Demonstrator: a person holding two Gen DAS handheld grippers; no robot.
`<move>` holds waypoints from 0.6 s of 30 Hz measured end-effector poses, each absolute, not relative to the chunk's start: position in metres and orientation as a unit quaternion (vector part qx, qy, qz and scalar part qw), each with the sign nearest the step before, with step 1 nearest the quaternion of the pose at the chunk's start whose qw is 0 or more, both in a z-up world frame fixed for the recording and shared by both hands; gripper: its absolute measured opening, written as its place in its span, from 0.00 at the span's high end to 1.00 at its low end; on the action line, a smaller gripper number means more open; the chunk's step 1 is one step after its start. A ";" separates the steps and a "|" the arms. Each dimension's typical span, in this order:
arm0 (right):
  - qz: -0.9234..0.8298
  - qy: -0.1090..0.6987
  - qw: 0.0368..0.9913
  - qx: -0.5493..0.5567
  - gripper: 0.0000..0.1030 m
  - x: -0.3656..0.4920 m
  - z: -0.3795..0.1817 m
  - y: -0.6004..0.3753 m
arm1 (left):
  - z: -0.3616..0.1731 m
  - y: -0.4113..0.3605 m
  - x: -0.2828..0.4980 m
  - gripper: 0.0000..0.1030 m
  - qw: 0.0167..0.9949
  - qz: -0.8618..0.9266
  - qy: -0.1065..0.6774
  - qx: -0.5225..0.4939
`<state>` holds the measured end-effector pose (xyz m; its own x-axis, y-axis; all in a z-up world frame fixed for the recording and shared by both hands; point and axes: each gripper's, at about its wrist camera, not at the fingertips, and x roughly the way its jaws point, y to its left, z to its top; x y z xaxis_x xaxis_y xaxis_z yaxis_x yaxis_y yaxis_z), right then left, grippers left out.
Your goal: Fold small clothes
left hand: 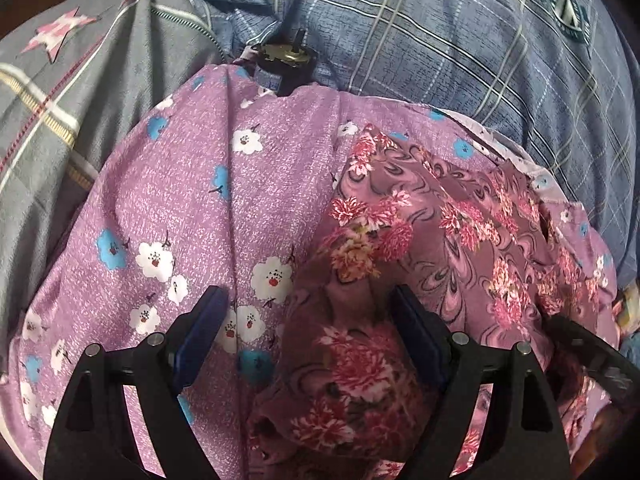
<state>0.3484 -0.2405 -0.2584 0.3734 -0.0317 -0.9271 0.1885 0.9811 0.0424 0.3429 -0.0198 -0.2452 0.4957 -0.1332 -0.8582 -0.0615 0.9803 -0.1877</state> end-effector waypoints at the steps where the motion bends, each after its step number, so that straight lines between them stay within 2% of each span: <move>1: -0.081 0.563 0.821 0.049 0.41 0.349 -0.263 -0.238 | -0.244 -0.022 0.342 0.18 0.860 -0.023 0.502 -0.091; 2: -0.092 0.563 0.821 0.030 0.44 0.348 -0.266 -0.238 | -0.245 -0.024 0.342 0.18 0.860 -0.025 0.502 -0.088; 4: -0.086 0.562 0.822 0.035 0.58 0.340 -0.262 -0.245 | -0.247 -0.025 0.343 0.18 0.858 -0.029 0.505 -0.088; 5: -0.083 0.562 0.822 0.039 0.80 0.336 -0.259 -0.249 | -0.248 -0.026 0.344 0.18 0.857 -0.030 0.506 -0.090; 6: -0.081 0.559 0.824 0.048 0.85 0.330 -0.254 -0.257 | -0.248 -0.025 0.344 0.18 0.857 -0.032 0.507 -0.092; 12: -0.051 0.478 0.865 0.148 0.87 0.290 -0.190 -0.316 | -0.235 -0.021 0.333 0.18 0.868 -0.030 0.479 -0.127; 15: 0.009 0.350 0.912 0.214 0.87 0.265 -0.145 -0.338 | -0.219 -0.026 0.320 0.18 0.893 -0.031 0.431 -0.130; 16: 0.028 0.281 0.933 0.223 0.87 0.248 -0.131 -0.346 | -0.216 -0.029 0.317 0.18 0.899 -0.034 0.418 -0.127; 17: 0.038 0.220 0.947 0.230 0.87 0.231 -0.125 -0.354 | -0.213 -0.034 0.313 0.18 0.904 -0.039 0.408 -0.121; 18: 0.043 0.193 0.952 0.233 0.87 0.222 -0.126 -0.360 | -0.212 -0.038 0.311 0.18 0.908 -0.043 0.402 -0.113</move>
